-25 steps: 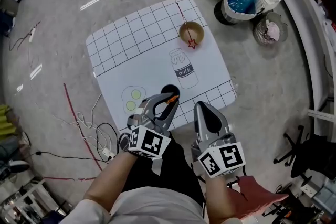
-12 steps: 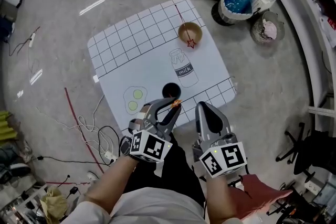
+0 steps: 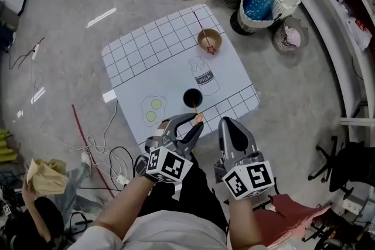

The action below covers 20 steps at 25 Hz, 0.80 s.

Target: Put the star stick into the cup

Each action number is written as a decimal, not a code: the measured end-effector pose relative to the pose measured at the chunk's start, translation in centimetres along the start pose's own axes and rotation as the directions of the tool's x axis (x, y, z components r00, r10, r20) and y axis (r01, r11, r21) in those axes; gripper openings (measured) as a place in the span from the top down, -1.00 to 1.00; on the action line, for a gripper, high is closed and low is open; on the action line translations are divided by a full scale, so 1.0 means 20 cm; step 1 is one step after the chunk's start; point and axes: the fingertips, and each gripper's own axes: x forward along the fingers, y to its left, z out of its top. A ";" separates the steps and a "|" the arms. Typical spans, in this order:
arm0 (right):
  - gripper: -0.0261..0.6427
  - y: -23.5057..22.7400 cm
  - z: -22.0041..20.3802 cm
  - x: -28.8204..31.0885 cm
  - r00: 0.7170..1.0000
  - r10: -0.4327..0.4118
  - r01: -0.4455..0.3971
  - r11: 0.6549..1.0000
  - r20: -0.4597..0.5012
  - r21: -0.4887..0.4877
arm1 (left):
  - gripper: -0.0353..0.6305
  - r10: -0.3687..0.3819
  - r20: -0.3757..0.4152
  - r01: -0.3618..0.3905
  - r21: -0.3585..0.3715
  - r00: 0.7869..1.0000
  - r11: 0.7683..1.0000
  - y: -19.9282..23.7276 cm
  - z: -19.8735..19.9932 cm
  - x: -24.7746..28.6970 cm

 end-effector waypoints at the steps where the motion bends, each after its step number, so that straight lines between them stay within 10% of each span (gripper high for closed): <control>1: 0.89 0.01 0.01 -0.02 1.000 -0.001 0.001 1.000 0.005 -0.001 | 0.67 0.000 0.002 0.000 -0.005 1.000 1.000 -0.01 0.01 -0.02; 20: 0.89 0.43 0.07 -0.22 0.997 0.051 -0.047 0.996 0.062 -0.071 | 0.69 0.056 0.156 -0.029 -0.171 0.986 0.985 0.02 0.30 -0.56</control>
